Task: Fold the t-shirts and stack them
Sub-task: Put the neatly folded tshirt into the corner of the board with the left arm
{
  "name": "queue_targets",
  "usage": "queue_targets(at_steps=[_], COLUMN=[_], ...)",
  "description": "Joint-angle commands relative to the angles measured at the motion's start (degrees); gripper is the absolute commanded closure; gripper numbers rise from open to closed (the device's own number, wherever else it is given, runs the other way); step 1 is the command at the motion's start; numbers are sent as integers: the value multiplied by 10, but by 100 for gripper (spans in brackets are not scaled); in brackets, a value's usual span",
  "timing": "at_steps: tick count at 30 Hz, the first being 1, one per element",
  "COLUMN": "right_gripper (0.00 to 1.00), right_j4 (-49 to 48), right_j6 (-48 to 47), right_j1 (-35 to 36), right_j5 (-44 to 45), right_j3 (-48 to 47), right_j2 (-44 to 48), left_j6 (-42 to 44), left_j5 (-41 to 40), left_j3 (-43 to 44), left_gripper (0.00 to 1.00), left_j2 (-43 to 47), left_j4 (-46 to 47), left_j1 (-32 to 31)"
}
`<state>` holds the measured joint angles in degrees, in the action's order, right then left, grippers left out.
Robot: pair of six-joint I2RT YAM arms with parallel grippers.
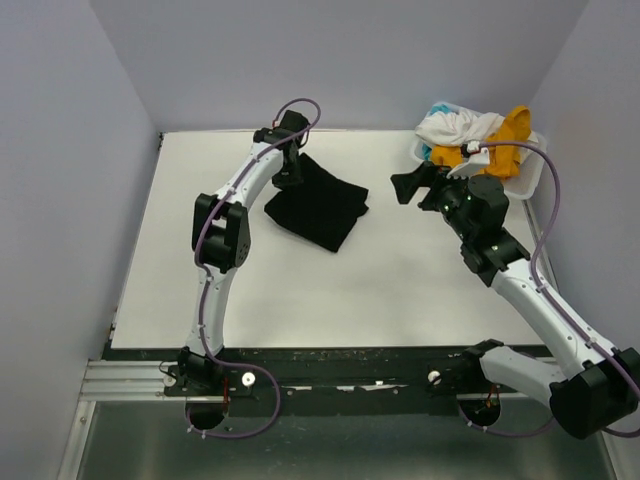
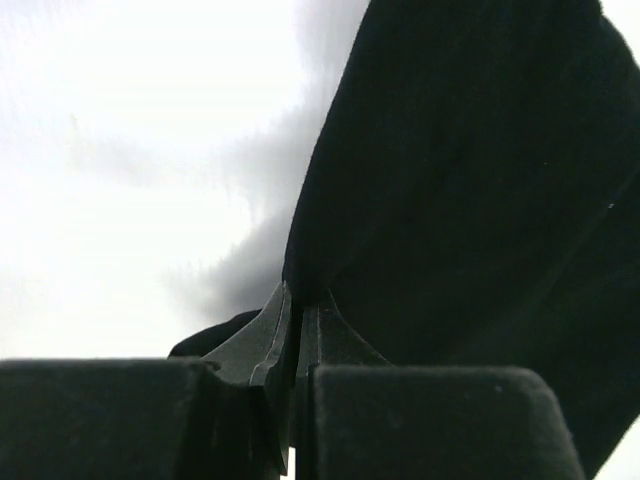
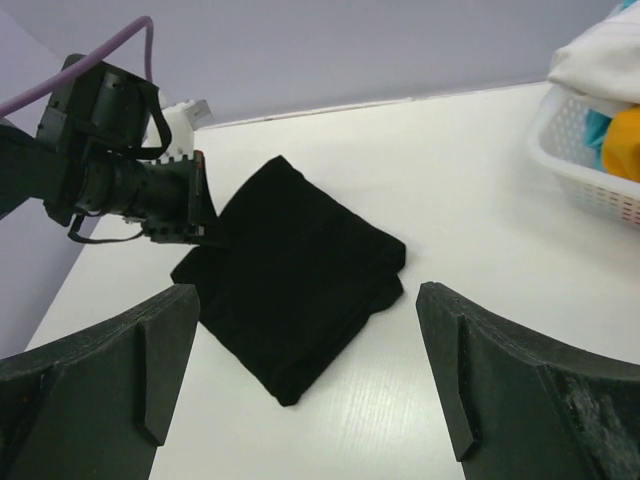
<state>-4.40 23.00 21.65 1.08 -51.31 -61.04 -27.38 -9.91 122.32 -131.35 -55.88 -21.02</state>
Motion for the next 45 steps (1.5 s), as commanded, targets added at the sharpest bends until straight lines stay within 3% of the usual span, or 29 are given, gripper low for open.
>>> queue_targets(at_steps=[1,6,11,15,18,21,24,36,38,39,40,41,42,45], right_gripper=[0,0,0,0,0,0,0,0,0,0,0,0,0,0], right_j4=[15,6,-3,-9,-30,-36,-23,-24,-23,-22,-21,-18,-16,-1], right_j6=[-25,-26,-26,-12,-4,-4,-2,9,10,11,12,12,12,16], right_j1=[-2,-2,-2,-2,-2,-2,-2,-2,-2,-2,-2,-2,-2,-2], right_j5=[69,95,91,95,91,94,105,116,115,112,111,110,110,114], right_j3=[10,22,27,40,60,67,65,56,53,51,51,48,48,44], right_j2=[20,36,32,26,24,17,8,-20,-25,-25,-27,-26,-27,-23], left_j6=[77,110,159,203,226,200,201,256,260,264,267,268,268,254], left_j5=[-43,-16,27,31,34,128,165,119,88,75,65,58,54,46], left_j3=[91,140,109,176,180,210,205,210,200,199,199,200,201,196], left_gripper=[100,100,100,100,100,100,100,100,84,66,44,9,2,1], left_j2=[-51,-52,-20,-61,-73,-82,-72,-82,-76,-74,-71,-65,-58,-16], left_j4=[-54,-23,70,62,94,114,157,217,229,232,236,239,241,241], left_j1=[54,126,191,246,270,302,320,326,327,327,327,327,327,325])
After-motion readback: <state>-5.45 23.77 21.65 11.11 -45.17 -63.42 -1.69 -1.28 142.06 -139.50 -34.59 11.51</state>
